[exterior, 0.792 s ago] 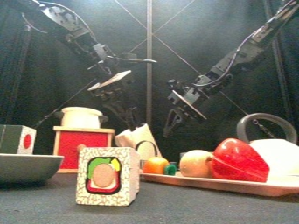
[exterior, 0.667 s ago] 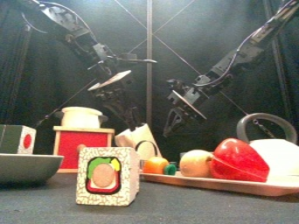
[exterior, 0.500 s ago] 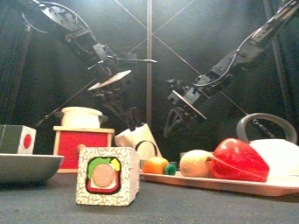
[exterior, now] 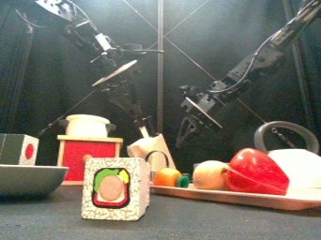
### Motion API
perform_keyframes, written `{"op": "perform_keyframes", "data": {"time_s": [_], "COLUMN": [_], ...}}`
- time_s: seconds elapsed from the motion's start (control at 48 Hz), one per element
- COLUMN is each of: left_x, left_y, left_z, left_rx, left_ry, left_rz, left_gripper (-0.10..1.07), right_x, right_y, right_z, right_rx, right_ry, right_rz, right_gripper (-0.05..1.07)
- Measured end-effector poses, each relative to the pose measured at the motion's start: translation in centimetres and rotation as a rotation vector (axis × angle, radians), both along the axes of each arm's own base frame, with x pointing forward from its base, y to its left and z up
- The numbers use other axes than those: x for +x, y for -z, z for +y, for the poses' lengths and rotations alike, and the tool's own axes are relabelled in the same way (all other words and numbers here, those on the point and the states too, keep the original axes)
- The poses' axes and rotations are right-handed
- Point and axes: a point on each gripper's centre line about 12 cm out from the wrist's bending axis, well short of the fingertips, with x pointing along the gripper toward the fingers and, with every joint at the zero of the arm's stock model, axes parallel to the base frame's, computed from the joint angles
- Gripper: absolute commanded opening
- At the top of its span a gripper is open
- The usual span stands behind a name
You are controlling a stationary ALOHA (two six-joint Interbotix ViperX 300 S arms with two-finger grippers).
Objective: Grab pairing knife with other hand
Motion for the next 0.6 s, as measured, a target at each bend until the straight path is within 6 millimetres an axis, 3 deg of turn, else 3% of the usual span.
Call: {"op": "perform_keyframes", "data": {"time_s": [0.333, 0.604], "left_x": [-3.1, -6.9], "left_y": [-2.8, -4.8], "left_z": [-3.1, -4.9], "left_rx": [0.021, 0.001], "left_ry": [0.048, 0.117], "left_rz": [-0.053, -0.151], "left_gripper": [0.49, 0.49], "right_x": [0.0, -0.1], "right_y": [-0.1, -1.2], "right_z": [0.0, 0.4], "right_rx": [-0.002, -0.012], "right_ry": [-0.001, -0.009], "right_rz": [-0.001, -0.028], "right_gripper": [0.21, 0.21]}}
